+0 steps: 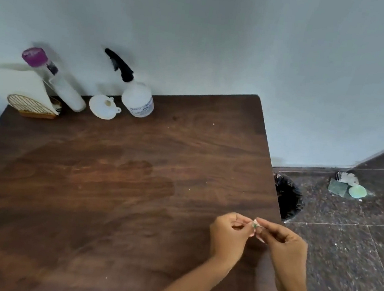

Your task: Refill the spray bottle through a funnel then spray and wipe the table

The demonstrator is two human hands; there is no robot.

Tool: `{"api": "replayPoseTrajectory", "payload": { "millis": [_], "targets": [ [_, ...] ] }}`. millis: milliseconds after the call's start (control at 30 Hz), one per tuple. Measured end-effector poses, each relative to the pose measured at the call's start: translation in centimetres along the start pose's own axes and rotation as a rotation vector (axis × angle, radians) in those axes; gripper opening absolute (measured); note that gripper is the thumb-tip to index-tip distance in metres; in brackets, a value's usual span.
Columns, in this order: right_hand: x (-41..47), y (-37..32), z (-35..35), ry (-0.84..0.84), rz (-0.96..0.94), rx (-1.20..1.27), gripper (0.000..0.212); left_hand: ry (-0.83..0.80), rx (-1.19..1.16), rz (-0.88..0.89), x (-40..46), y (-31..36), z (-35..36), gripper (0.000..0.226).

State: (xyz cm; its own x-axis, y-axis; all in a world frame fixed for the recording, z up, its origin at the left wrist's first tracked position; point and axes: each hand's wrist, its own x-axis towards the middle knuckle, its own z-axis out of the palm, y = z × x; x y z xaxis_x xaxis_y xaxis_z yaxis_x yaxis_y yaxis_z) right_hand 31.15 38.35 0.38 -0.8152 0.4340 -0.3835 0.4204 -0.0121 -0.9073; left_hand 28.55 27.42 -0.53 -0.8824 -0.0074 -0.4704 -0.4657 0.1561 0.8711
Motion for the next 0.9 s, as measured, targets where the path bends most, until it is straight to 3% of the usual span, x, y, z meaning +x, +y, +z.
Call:
{"api": "replayPoseTrajectory", "payload": {
  "millis": [167, 333, 433, 567, 733, 900],
  "targets": [
    [4.9, 1.6, -4.1, 0.112, 0.07, 0.077, 0.025, -0.033, 0.046, -0.014, 1.8, 0.5, 7.4, 0.01],
    [11.8, 2.9, -6.8, 0.296, 0.1, 0.043, 0.02, -0.212, 0.161, -0.052, 5.6, 2.0, 14.6, 0.037],
    [17.5, 3.9, -7.7, 0.372, 0.164, -0.091, 0.019, -0.31, 0.214, -0.167, 9.4, 2.1, 18.3, 0.037],
    [24.6, 5.2, -8.2, 0.338, 0.289, -0.241, 0.025, -0.468, 0.142, -0.435, 15.1, 1.9, 21.7, 0.037],
    [29.8, 7.1, -9.3, 0.224, 0.293, -0.453, 0.039, -0.439, 0.168, -0.511, 19.1, 2.1, 23.8, 0.04],
    [31.6, 7.8, -9.9, 0.309, 0.337, -0.455, 0.043, -0.357, 0.227, -0.488, 21.3, 1.3, 24.5, 0.042]
  ]
}}
